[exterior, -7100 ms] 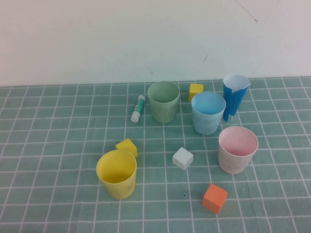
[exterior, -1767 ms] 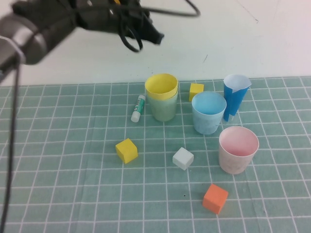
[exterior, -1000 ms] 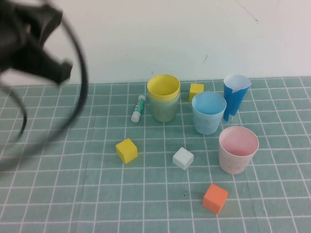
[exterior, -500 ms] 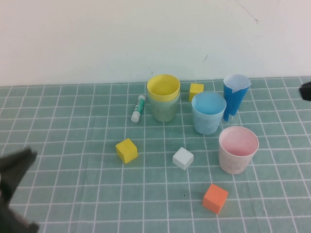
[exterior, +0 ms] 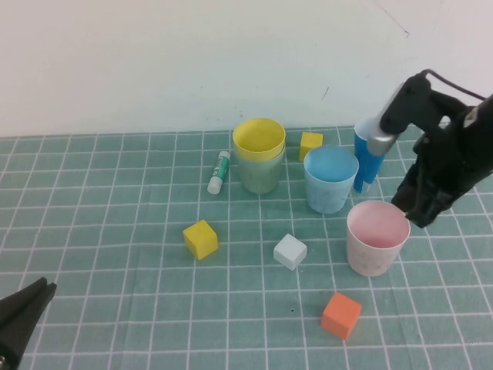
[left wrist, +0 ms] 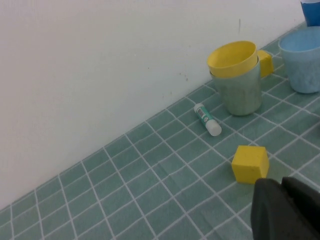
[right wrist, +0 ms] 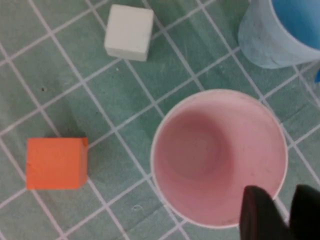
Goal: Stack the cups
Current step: Pick up the pink cup
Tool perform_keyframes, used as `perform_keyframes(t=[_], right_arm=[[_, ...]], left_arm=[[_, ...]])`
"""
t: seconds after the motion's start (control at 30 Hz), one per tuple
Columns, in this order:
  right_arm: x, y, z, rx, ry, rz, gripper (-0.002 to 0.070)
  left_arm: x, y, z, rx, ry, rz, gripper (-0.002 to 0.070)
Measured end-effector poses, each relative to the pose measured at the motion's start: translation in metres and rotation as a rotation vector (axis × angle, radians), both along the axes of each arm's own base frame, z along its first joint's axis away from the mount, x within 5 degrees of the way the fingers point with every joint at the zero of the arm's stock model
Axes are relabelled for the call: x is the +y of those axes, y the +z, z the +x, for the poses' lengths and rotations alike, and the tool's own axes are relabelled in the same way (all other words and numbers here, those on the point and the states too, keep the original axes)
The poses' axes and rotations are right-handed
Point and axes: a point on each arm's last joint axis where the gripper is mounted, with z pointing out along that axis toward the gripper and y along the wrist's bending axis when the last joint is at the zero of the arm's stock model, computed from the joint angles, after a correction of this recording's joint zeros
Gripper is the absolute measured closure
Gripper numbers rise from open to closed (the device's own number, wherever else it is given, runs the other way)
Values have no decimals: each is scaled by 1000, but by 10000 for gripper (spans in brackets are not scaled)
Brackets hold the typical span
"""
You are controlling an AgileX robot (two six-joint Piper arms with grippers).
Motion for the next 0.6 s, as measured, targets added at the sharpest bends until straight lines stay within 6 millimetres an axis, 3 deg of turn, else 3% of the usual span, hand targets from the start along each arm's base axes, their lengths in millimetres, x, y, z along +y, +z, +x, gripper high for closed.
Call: perform_keyframes(t=[0.17, 0.33, 0.47, 0.53, 0.6], right_arm=[[6, -23, 20, 69, -34, -21, 318], [9, -45, 31, 98, -45, -31, 246], [11, -61, 37, 118, -50, -40, 264], [11, -66, 38, 125, -51, -43, 330], [12, -66, 39, 121, -50, -42, 463]], left_arm=[[0, -3, 0, -18, 0, -7, 675], [0, -2, 1, -27, -1, -11, 675], [0, -2, 1, -29, -1, -12, 675], [0, -2, 1, -31, -1, -12, 675], [0, -2, 1, -31, -1, -12, 675]])
